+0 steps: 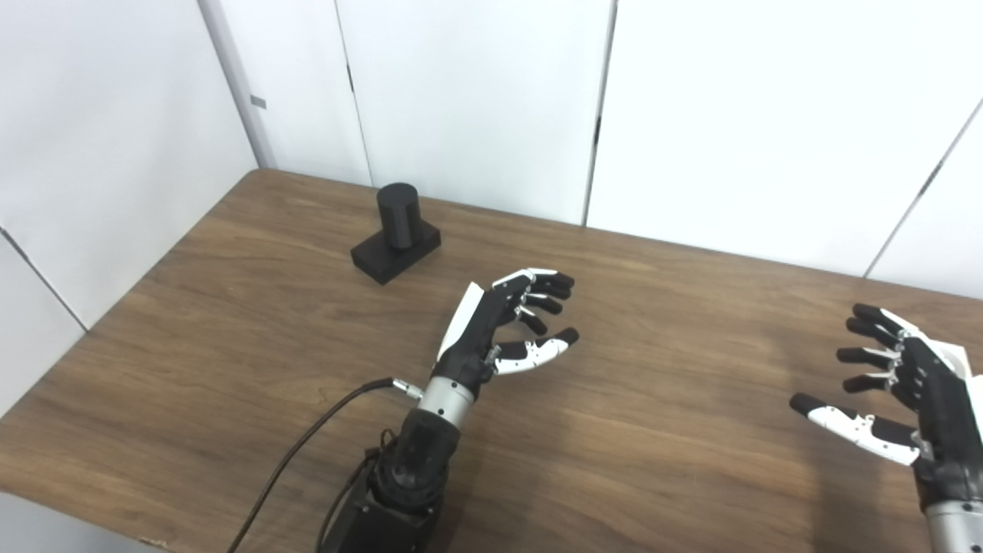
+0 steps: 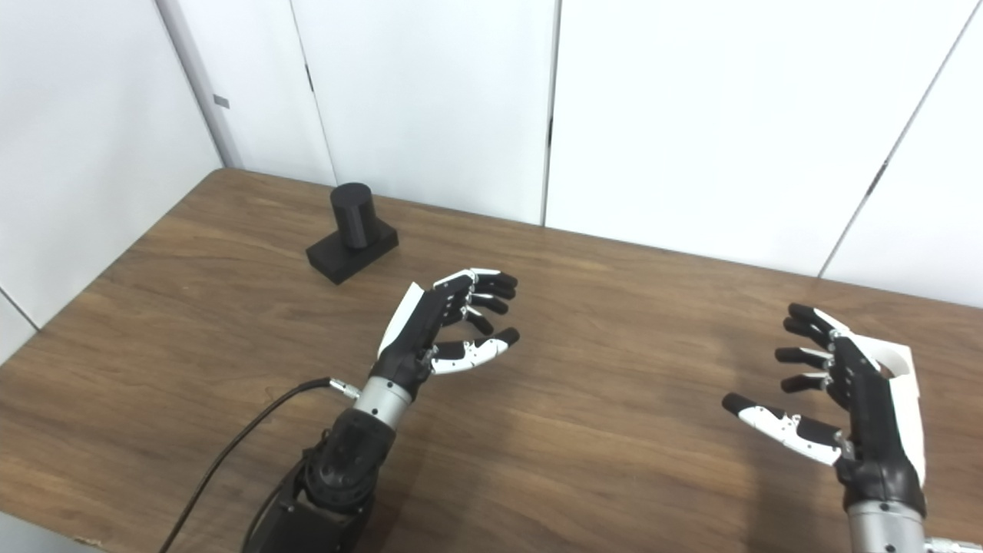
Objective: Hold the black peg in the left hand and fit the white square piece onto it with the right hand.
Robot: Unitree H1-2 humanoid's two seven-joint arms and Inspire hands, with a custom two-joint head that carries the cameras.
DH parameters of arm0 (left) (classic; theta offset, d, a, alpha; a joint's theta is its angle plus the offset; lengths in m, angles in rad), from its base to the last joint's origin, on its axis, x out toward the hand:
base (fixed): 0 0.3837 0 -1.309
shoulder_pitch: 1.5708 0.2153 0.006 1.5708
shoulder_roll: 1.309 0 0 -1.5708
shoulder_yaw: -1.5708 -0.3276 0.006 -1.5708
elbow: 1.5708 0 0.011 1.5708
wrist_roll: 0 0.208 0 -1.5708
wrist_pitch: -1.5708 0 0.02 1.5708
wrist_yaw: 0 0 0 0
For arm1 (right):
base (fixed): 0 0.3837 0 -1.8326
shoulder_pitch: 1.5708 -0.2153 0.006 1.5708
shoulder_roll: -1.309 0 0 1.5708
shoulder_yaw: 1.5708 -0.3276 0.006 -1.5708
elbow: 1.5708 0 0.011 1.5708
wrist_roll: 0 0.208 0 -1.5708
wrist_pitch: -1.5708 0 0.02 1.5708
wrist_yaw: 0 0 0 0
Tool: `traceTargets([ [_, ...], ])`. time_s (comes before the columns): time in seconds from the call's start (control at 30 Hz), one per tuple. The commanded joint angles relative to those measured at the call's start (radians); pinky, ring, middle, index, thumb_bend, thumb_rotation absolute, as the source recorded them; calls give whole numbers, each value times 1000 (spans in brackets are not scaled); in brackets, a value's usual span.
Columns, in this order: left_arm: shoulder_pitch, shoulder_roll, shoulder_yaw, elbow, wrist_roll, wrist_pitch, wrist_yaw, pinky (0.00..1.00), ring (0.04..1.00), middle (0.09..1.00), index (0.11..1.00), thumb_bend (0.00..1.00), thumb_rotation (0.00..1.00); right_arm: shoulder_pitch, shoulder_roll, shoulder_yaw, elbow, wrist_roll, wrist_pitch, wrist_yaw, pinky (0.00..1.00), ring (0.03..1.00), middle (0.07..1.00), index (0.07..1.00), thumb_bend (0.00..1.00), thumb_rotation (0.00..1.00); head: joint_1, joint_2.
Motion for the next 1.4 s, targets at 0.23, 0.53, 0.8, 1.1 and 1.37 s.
traceTargets([
  [0.23,-70,119,-21,-135,247,97,0,651,737,763,739,681,264,-27,-3,-6,-45,6,11,0,515,668,782,784,699,0,13,0],
  [0.53,-129,221,16,-97,290,89,7,637,741,774,754,678,244,-27,-4,-6,-33,16,0,-3,517,667,781,786,693,0,15,-2],
  [0.8,-181,268,65,-68,342,116,47,616,770,798,788,697,279,-27,-3,-7,-34,14,6,-6,511,666,785,785,690,0,9,-7],
  [1.1,-249,308,85,-29,424,133,89,709,842,833,785,693,228,-25,-5,-9,-45,16,14,-1,513,672,786,788,684,0,12,-10],
  [1.37,-316,368,93,65,465,143,116,713,861,844,783,709,202,-22,-7,-9,-43,14,6,-4,513,663,783,787,685,0,11,-9],
])
